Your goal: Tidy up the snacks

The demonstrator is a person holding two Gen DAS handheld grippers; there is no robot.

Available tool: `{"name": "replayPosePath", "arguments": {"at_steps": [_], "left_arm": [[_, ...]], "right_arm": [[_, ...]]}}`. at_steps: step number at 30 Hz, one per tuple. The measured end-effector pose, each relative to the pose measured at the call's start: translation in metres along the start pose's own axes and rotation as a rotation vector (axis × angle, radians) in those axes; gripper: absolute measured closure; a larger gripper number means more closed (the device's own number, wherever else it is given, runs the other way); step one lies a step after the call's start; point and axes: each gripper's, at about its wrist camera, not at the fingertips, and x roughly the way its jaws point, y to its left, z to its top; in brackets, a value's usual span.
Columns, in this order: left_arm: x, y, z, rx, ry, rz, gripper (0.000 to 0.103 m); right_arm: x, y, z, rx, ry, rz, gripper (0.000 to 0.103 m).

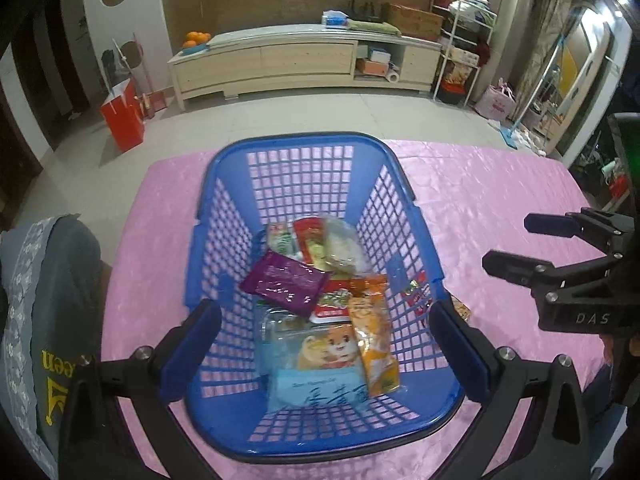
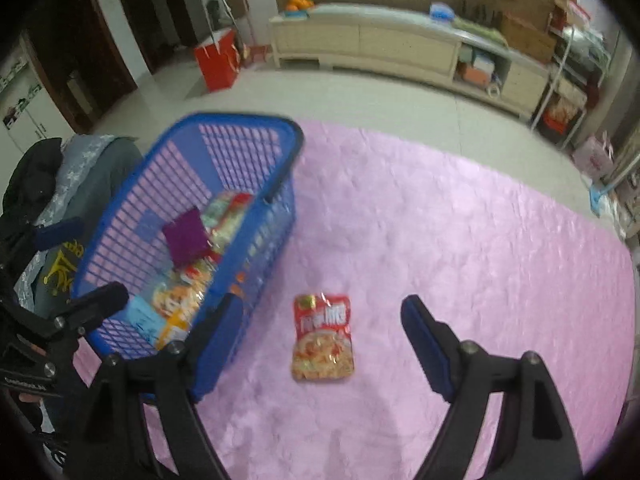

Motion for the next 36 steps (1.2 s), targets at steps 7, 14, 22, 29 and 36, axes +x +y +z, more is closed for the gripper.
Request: {"name": "replayPosePath", "arguments": {"at_steps": [7, 14, 22, 29, 36], "left_arm": [[0.017, -0.012, -0.001, 0.038, 0.017, 0.023, 0.000], [0.031, 0.007, 0.002, -0.002, 0.037, 0.047, 0.000], [0.048, 0.016, -0.001, -0.008, 0.064, 0.058, 0.000], [0.055, 0.016, -0.005, -0.009, 0.072, 0.051, 0.000], [0.057, 0.013, -0.007, -0.014, 0.072, 0.033, 0.000]], "right_arm": [[0.041, -0.018, -0.016, 0.021, 0.107, 0.001, 0.018], [0.091, -0.019, -0.027, -0.018, 0.191, -0.022, 0.018], [0.132, -0.014, -0.025, -0.079, 0.219, -0.090, 0.018], [0.139, -0.016, -0.023, -0.075, 0.217, -0.067, 0.016], [0.128, -0.001, -0.030, -0.143, 0.186, -0.041, 0.060]]}}
